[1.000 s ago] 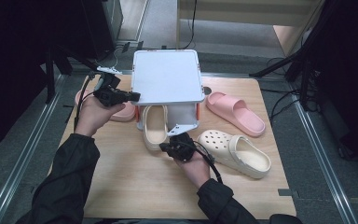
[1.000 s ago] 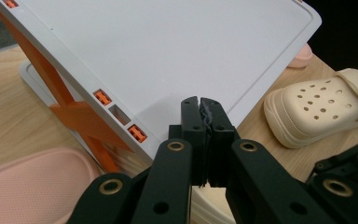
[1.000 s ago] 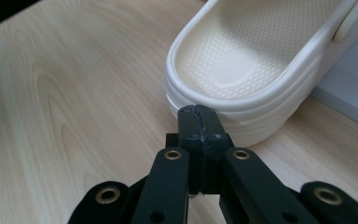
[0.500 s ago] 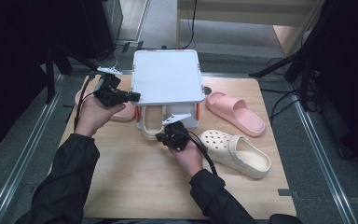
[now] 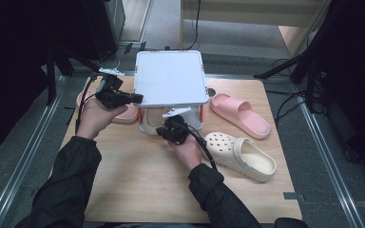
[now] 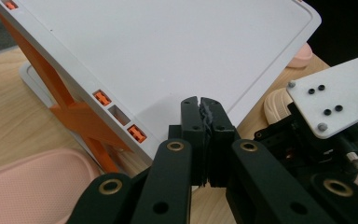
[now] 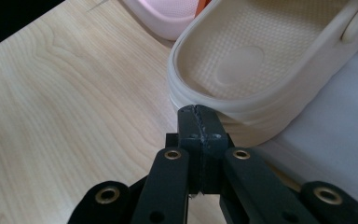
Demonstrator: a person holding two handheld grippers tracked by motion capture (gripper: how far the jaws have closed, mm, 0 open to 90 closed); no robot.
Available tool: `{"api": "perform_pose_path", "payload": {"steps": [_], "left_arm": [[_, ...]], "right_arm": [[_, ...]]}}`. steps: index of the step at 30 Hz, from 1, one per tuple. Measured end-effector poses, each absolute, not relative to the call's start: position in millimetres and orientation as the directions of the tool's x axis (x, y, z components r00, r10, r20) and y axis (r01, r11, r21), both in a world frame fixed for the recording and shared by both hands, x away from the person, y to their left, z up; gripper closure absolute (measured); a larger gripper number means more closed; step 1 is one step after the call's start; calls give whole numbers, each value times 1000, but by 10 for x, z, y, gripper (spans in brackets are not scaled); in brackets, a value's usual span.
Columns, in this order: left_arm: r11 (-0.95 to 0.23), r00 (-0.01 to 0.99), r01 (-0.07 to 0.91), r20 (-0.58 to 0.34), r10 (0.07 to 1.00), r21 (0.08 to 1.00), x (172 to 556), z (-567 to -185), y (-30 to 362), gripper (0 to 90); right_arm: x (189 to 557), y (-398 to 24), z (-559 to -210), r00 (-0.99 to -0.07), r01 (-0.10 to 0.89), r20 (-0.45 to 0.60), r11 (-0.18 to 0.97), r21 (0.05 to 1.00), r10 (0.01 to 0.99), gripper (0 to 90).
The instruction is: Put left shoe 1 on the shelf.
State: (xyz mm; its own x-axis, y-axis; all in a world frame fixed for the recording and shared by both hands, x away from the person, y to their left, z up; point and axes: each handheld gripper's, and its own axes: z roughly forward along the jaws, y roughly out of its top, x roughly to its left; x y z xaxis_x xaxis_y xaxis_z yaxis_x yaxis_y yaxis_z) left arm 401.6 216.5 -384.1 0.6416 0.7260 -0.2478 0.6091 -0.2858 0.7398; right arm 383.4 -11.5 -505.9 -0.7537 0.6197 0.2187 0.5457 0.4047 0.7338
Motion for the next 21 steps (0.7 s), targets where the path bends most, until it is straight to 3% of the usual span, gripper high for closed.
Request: {"api": "perform_pose_path", "payload": {"steps": [6, 9, 15, 21], "left_arm": [[-284, 644, 608, -251, 723, 742, 4015, -3838, 2165, 871], [-206, 658, 620, -359, 662, 757, 4010, -3792, 2244, 849], [-253, 662, 615, -314, 680, 747, 3931, -3693, 2224, 777], [-287, 677, 608, -294, 675, 740, 3860, -3701, 2111, 649]], "right_arm": [[3844, -132, -5055, -758, 548, 229, 406, 731, 611, 900], [3787, -173, -4978, -765, 542, 233, 405, 736, 600, 900], [3530, -358, -4736, -820, 465, 194, 430, 774, 538, 838], [3348, -605, -4692, -827, 485, 240, 427, 763, 509, 736]]}}
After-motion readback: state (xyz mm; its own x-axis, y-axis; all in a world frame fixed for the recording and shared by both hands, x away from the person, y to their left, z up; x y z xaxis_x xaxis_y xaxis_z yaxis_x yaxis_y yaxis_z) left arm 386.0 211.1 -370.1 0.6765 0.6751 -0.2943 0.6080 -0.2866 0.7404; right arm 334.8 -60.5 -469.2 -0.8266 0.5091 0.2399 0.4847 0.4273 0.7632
